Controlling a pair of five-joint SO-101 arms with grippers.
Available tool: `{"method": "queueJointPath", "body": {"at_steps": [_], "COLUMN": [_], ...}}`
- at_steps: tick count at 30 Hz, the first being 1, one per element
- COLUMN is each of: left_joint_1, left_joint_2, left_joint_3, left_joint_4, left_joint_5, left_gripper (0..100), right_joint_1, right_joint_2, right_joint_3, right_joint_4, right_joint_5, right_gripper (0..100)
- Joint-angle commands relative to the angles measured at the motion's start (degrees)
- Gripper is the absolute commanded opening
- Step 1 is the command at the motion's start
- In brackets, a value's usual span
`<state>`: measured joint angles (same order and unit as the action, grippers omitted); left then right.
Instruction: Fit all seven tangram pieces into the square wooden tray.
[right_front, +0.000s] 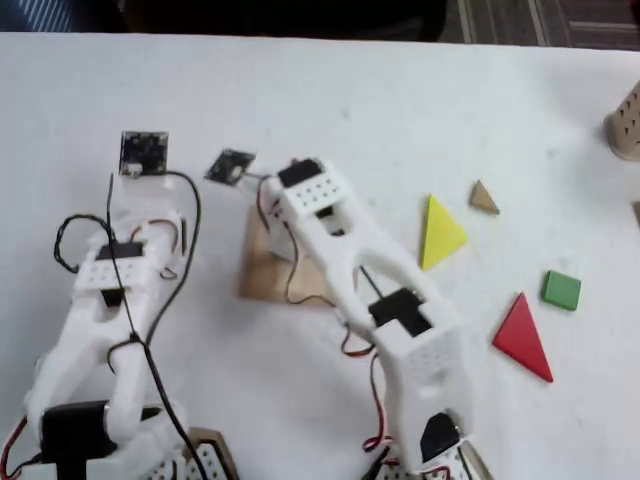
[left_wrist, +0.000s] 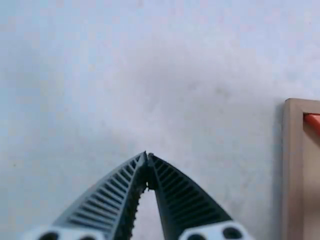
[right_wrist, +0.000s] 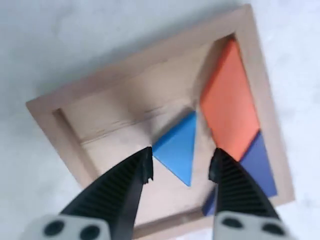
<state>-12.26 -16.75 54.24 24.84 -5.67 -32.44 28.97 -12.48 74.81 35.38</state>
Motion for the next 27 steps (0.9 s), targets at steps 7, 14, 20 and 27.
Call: {"method": "queueJointPath", "body": {"at_steps": [7, 14, 20, 27], "left_joint_1": [-0.7, -0.1, 2.6, 12.4], "left_joint_2": [-2.8, -2.9, -5.6, -22.0], "left_joint_3": [-1.4, -1.3, -0.4, 12.0], "left_joint_4": [-1.4, -1.0, 1.8, 1.1], "left_joint_5": [1.1, 1.1, 1.0, -6.5], "left_gripper": [2, 2, 2, 2], "right_joint_1": [4.8, 8.6, 14.5, 28.0], "right_joint_2": [-8.0, -16.2, -26.3, -42.3], "right_joint_3": [-4.2, 11.1, 27.3, 49.6], "right_joint_4": [7.3, 1.3, -5.3, -15.7], "right_joint_5": [-11.0, -17.7, -18.1, -18.1], "right_gripper": [1.2, 1.8, 1.8, 1.8]}}
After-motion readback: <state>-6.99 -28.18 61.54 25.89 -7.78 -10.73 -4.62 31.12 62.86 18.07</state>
